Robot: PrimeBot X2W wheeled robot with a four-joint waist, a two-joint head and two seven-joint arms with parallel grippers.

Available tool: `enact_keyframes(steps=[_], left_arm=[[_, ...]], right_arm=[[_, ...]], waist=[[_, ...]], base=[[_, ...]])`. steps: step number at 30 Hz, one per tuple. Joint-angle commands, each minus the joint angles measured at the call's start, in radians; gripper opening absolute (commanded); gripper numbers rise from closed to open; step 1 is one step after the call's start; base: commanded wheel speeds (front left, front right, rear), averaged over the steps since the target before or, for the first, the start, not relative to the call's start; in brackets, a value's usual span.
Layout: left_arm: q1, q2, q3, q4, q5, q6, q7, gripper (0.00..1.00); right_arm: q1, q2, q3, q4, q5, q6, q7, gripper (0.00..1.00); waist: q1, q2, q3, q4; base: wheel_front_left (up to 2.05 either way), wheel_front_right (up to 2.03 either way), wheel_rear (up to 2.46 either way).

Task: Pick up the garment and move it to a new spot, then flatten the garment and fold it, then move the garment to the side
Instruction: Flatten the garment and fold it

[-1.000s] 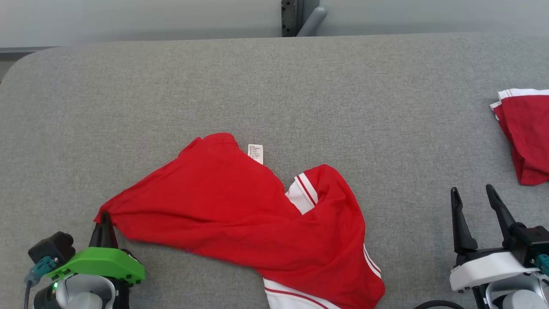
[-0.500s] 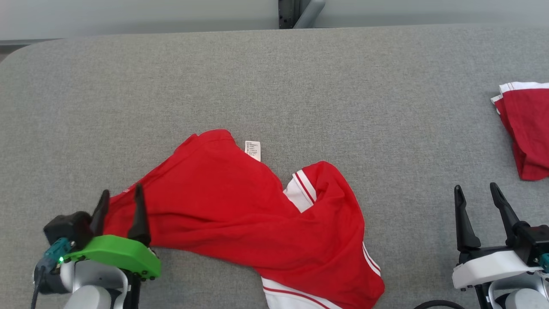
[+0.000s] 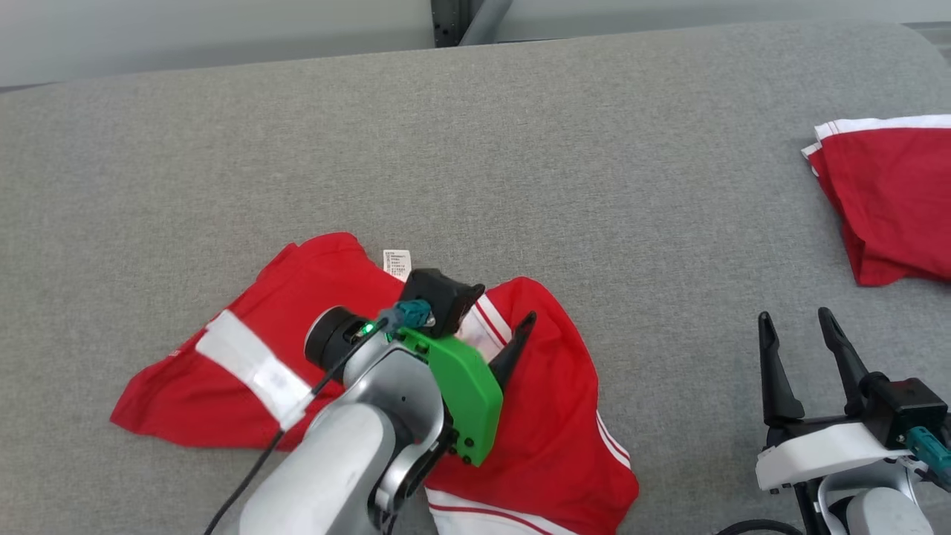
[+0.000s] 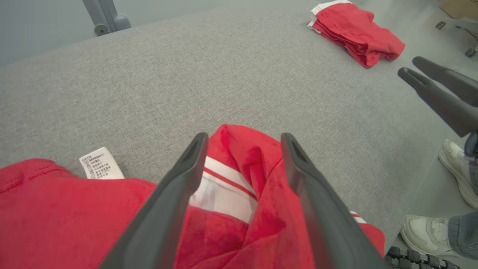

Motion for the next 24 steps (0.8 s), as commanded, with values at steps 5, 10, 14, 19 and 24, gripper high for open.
enact_keyframes(steps=[5,10,14,19,24], left_arm=[[-0.085,-0.066,-0.044,0.165,-0.042,-0.063,0.067,1.00],[-0.117,-0.073,-0.067,0.251,-0.039,-0.072,0.099,1.00],[-0.125,-0.058,-0.068,0.301,-0.022,-0.058,0.089,1.00],[-0.123,-0.030,-0.085,0.341,-0.001,-0.053,0.103,1.00],[-0.097,-0.033,-0.102,0.365,-0.031,-0.086,0.123,0.00]], right_arm=[[-0.002,0.013,0.005,0.015,0.009,-0.002,0.000,1.00],[0.011,0.020,0.002,0.019,0.009,-0.002,0.000,1.00],[0.015,0.022,-0.007,0.016,0.010,-0.002,0.000,1.00],[0.021,0.024,-0.013,0.018,0.009,-0.002,0.000,1.00],[0.016,0.025,-0.012,0.019,0.003,-0.002,0.000,1.00]], waist=[[0.0000,-0.0001,-0.010,-0.073],[0.0000,-0.0001,-0.020,-0.109],[0.0000,-0.0001,-0.023,-0.123],[0.0000,-0.0001,-0.026,-0.122],[0.0000,-0.0001,-0.024,-0.112]], base=[[0.00,0.00,0.00],[0.00,0.00,0.00],[0.00,0.00,0.00],[0.00,0.00,0.00],[0.00,0.00,0.00]])
